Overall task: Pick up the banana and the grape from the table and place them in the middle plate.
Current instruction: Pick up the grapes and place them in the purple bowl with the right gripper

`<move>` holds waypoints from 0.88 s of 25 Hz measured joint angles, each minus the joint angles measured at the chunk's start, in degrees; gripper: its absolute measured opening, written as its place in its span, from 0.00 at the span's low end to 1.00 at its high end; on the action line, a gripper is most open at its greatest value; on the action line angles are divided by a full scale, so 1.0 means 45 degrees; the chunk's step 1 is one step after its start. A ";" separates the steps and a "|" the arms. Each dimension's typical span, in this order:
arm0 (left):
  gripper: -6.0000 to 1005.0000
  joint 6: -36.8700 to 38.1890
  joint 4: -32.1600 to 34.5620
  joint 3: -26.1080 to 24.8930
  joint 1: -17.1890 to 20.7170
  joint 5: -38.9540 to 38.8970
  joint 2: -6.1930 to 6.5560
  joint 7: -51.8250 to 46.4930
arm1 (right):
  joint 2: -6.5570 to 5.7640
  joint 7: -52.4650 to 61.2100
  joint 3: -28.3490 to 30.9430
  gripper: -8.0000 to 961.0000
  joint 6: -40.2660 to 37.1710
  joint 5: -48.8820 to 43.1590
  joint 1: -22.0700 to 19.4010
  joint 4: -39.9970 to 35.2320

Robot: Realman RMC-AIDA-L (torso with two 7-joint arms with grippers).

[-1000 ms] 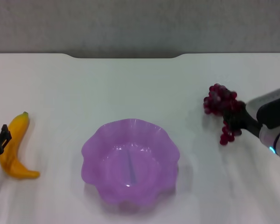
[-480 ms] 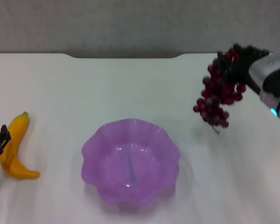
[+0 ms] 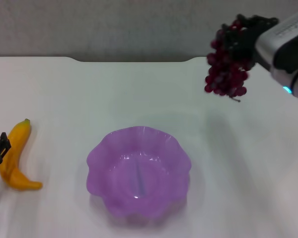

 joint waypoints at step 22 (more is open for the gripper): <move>0.89 0.0005 -0.0076 0.0000 -0.0121 0.0000 -0.0001 0.0000 | 0.0154 -0.0274 -0.5747 0.32 0.1022 0.0954 0.0788 0.0714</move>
